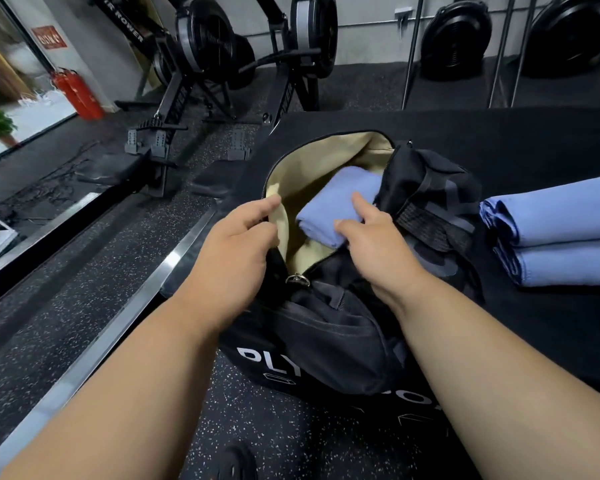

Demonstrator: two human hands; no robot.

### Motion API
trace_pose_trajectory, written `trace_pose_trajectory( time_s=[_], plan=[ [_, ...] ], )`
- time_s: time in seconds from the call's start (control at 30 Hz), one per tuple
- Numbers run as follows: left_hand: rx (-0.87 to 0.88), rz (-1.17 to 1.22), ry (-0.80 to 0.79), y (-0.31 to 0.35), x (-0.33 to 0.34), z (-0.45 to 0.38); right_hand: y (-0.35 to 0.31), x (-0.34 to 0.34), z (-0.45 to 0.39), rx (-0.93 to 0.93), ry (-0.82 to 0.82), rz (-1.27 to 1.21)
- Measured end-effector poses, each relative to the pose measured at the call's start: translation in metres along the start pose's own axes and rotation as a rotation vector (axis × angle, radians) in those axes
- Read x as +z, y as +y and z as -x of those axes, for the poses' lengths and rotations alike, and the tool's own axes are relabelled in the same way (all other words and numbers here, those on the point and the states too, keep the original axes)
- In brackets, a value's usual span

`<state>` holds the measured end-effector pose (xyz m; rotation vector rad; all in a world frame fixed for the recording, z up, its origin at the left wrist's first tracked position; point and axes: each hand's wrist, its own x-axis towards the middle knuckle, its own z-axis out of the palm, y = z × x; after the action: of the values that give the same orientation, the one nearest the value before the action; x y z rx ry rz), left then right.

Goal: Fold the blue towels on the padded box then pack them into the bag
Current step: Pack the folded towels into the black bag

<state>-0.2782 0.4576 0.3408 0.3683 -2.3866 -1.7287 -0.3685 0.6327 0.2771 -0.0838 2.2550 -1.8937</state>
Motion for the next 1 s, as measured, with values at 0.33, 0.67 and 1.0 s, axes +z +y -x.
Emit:
trace_pose_trajectory(
  time_s=[0.33,0.67,1.0],
  plan=[
    [-0.018,0.000,-0.077,0.000,-0.003,-0.003,-0.006,0.013,-0.034,0.137,-0.048,-0.044],
    [0.045,-0.048,-0.033,-0.007,0.002,0.001,-0.010,0.009,-0.022,0.089,-0.076,0.117],
    [0.330,-0.413,0.098,0.022,0.058,0.028,-0.010,-0.087,0.033,-0.110,0.164,0.052]
  ],
)
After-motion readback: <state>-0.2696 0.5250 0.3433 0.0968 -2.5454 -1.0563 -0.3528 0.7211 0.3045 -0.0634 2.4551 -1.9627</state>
